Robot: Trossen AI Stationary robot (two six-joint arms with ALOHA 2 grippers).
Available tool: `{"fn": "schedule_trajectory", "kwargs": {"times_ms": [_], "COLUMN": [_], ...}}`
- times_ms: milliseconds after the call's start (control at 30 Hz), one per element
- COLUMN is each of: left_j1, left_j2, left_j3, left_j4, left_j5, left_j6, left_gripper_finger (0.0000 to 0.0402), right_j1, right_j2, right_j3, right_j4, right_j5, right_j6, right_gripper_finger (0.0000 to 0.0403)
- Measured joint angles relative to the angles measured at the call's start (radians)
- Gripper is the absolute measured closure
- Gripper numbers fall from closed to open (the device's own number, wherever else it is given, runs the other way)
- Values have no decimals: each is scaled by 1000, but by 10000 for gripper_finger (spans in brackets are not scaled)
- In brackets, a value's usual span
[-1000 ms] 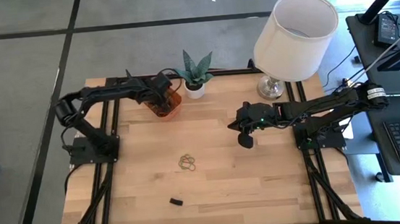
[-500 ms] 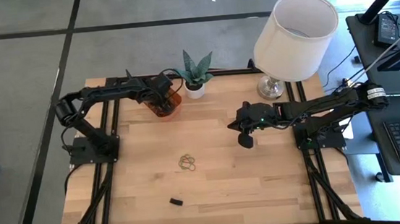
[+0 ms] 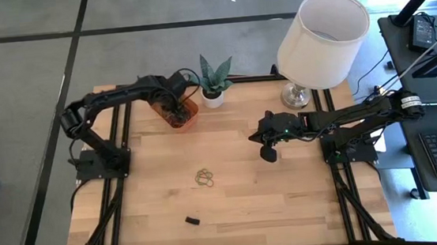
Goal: Pick and place rubber bands into bin
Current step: Put the black rubber band into the orange bin
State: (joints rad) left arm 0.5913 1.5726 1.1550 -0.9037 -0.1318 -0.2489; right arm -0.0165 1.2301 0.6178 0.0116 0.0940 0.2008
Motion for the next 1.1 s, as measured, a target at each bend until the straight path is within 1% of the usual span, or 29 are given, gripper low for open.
{"fn": "schedule_trajectory", "kwargs": {"times_ms": [167,267,367,500,533,700,867,1100], "left_j1": [-21,-52,-114,-220,-250,-405,-549,-686], "left_j2": [0,-19,-56,-122,-139,-203,-210,-202], "left_j3": [68,79,79,79,79,79,79,79], "left_j4": [-106,-132,-134,-133,-133,-121,-116,-109], "left_j5": [2,21,14,-44,-57,-88,-170,-239], "left_j6": [-17,-61,-102,-170,-189,-271,-399,-526], "left_gripper_finger": [259,276,314,384,392,400,397,396], "right_j1": [0,0,0,0,0,0,0,0], "right_j2": [0,0,0,0,0,0,0,0], "right_j3": [0,0,0,0,0,0,0,0], "right_j4": [0,-1,-1,-1,-1,-1,-1,-2], "right_j5": [0,0,0,0,0,0,0,0], "right_j6": [0,0,0,0,0,0,0,0], "right_gripper_finger": [386,386,385,386,385,385,386,386]}}
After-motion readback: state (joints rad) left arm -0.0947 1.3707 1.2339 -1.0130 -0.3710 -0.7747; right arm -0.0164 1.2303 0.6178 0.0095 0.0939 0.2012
